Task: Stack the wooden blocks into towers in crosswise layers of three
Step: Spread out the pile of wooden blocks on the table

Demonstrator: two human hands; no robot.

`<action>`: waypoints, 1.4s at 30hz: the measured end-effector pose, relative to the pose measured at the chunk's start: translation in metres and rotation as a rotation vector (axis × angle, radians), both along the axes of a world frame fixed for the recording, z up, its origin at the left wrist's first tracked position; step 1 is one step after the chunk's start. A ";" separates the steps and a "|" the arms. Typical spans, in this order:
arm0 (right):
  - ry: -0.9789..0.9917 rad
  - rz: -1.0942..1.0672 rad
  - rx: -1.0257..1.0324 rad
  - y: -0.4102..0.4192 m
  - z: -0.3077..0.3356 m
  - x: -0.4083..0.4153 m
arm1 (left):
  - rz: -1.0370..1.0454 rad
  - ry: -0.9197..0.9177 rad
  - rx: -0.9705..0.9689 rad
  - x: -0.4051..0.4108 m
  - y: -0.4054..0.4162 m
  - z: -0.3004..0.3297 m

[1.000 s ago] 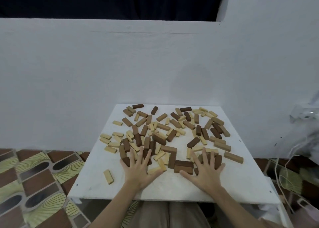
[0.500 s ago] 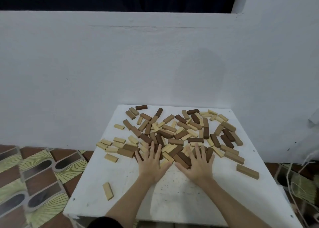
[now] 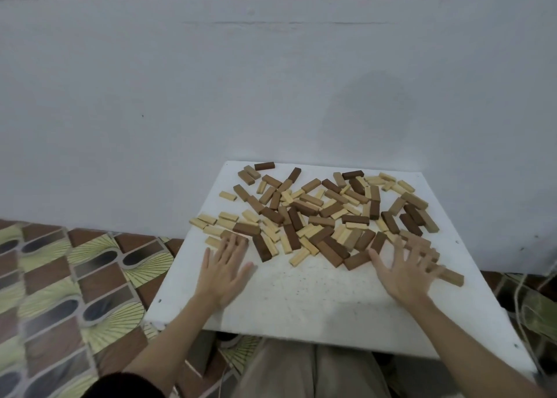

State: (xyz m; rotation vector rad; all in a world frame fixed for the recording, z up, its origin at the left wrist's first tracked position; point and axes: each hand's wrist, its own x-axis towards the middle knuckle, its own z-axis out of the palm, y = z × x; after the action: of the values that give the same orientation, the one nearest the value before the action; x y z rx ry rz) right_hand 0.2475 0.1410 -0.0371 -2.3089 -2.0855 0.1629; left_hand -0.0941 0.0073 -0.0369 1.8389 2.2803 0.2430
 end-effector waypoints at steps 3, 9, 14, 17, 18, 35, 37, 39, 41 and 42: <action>0.055 0.026 0.007 0.000 -0.005 -0.002 | 0.065 -0.004 0.029 0.005 0.011 -0.003; 0.136 0.178 0.009 0.017 -0.006 -0.023 | -0.019 0.051 0.039 0.026 0.057 -0.009; 0.217 0.236 0.001 0.029 -0.009 -0.041 | -0.068 0.041 0.064 0.039 0.088 -0.015; 0.253 0.265 0.014 0.037 -0.007 -0.044 | -0.107 -0.009 0.091 0.043 0.101 -0.009; 0.255 0.268 0.034 0.041 -0.004 -0.042 | -0.102 -0.017 0.117 0.041 0.105 -0.005; 0.143 0.062 0.092 0.099 -0.004 0.009 | 0.341 -0.072 0.058 -0.030 0.117 -0.022; 0.157 0.106 0.085 0.102 -0.006 0.001 | 0.270 -0.101 0.058 -0.021 0.126 -0.021; 0.133 0.148 0.049 0.103 -0.006 -0.008 | 0.181 -0.091 0.061 -0.015 0.134 -0.021; 0.107 0.166 0.065 0.102 -0.003 -0.012 | 0.135 -0.050 0.042 -0.012 0.137 -0.022; 0.106 0.172 0.069 0.103 -0.005 -0.013 | 0.127 -0.037 0.045 -0.012 0.137 -0.020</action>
State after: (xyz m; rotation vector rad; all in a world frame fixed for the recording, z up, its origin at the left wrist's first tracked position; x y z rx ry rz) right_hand 0.2350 0.2443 -0.0416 -2.0346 -2.1985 0.2083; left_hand -0.1057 0.1447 -0.0573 1.6978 2.3873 0.3478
